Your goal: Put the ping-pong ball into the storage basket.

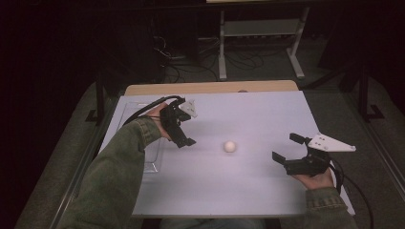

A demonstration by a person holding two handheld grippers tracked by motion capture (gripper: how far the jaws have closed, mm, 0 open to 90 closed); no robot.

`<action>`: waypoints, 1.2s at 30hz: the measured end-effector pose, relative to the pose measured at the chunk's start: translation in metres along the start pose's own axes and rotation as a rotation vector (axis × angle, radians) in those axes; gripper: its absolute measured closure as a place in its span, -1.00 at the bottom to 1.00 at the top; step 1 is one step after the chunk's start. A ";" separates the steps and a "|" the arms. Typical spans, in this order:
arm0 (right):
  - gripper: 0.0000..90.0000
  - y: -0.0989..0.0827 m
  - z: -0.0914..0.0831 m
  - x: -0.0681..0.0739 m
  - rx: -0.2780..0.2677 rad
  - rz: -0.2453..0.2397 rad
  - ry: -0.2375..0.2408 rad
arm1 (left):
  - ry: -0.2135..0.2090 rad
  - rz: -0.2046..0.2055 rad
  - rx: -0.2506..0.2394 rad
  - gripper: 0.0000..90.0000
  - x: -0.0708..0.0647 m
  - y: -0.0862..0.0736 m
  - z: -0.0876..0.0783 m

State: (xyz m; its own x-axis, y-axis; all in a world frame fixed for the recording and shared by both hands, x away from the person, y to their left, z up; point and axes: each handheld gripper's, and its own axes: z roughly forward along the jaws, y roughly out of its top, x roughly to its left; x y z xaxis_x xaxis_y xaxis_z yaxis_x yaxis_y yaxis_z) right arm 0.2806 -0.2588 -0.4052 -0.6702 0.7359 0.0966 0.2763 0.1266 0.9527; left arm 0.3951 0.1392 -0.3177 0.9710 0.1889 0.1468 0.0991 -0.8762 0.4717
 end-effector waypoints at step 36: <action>-0.98 -0.001 -0.001 -0.001 0.003 0.003 0.009 | -0.021 0.048 0.082 -1.00 0.002 0.021 0.027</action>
State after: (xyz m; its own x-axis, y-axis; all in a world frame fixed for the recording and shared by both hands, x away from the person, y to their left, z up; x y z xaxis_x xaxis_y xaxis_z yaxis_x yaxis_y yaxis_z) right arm 0.2801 -0.2600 -0.4059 -0.6753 0.7305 0.1018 0.2806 0.1268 0.9514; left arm 0.4050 0.1094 -0.3309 0.9793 0.1371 0.1492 0.0688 -0.9175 0.3918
